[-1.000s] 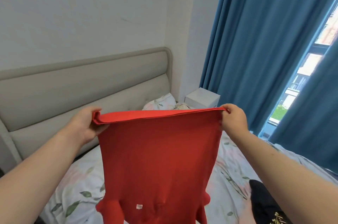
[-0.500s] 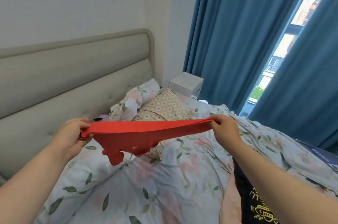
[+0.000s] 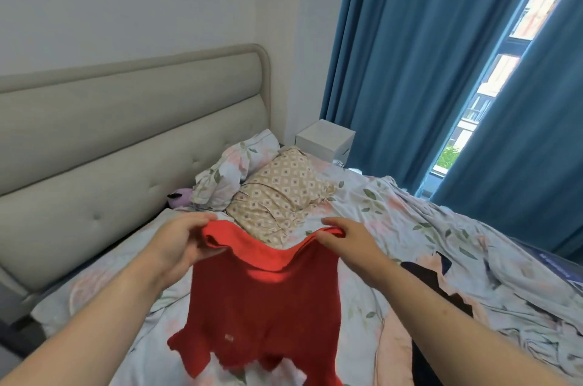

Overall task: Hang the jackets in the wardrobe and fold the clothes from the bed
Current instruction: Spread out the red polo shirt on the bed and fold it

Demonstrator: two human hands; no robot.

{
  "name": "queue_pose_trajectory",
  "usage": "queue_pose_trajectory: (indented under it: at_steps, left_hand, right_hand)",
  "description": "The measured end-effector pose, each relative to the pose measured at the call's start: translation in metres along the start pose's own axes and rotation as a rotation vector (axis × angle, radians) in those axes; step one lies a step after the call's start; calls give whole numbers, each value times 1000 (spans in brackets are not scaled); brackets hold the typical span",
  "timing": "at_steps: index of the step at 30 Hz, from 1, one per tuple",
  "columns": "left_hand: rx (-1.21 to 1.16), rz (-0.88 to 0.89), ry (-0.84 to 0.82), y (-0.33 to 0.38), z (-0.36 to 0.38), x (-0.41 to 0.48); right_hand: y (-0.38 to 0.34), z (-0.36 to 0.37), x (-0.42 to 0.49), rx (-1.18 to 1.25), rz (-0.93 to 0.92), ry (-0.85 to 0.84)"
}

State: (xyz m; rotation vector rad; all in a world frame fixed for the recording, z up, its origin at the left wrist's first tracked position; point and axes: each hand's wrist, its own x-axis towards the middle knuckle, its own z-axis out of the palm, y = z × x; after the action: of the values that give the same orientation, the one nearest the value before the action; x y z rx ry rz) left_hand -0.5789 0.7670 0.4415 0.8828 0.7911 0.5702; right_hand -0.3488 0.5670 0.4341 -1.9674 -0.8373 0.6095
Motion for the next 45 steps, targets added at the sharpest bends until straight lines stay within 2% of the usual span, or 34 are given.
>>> queue_pose_trajectory:
  at_steps: [5,10,13,17,18,20,24,26,29,30,31,35,38,42,45]
  left_hand:
    - [92,-80,-210,-4,36,-24]
    - [270,-28,-306,1,37,-29]
    - [430,88,-238,4,29,-30]
    - [349,321,210,-19,15,-38]
    - [340,353,263,-33,15,-45]
    - [363,381,217,-66,23,-66]
    - [643,312,155,-108,38,-76]
    - [501,208,151,-106,41,-70]
    - [-246,-131,-46,-90,34,-59]
    - [-424,-241,-96,-83,29,-57]
    - [-496,-305,-110,-78,24,-52]
    - [-445,-368,-51,-63,25,-39]
    - [-431,-411,1,-55,21,-28]
    - [-515,-434,51,-32,-6,-7]
    - [-425,-349,113,-11,-29,16]
  right_hand:
    - [-35,46,-15,-77,-72,-266]
    - [-50,74,-25,-14,-145,-169]
    - [-60,76,-26,-11,-88,-105]
    - [-73,79,-22,323,194,-92]
    - [-77,79,-21,402,270,-89]
    - [-87,83,-20,546,397,-79]
    - [-99,92,-19,772,572,-101]
    - [-101,92,-20,832,654,-161]
    - [-100,86,-20,884,748,-257]
    - [-98,84,-19,876,763,-291]
    - [-95,82,-19,858,773,-325]
    - [-83,77,-20,706,773,-413]
    - [-77,66,-16,641,744,-381]
    - [-62,45,2,686,716,-149]
    - [-44,33,24,744,671,42]
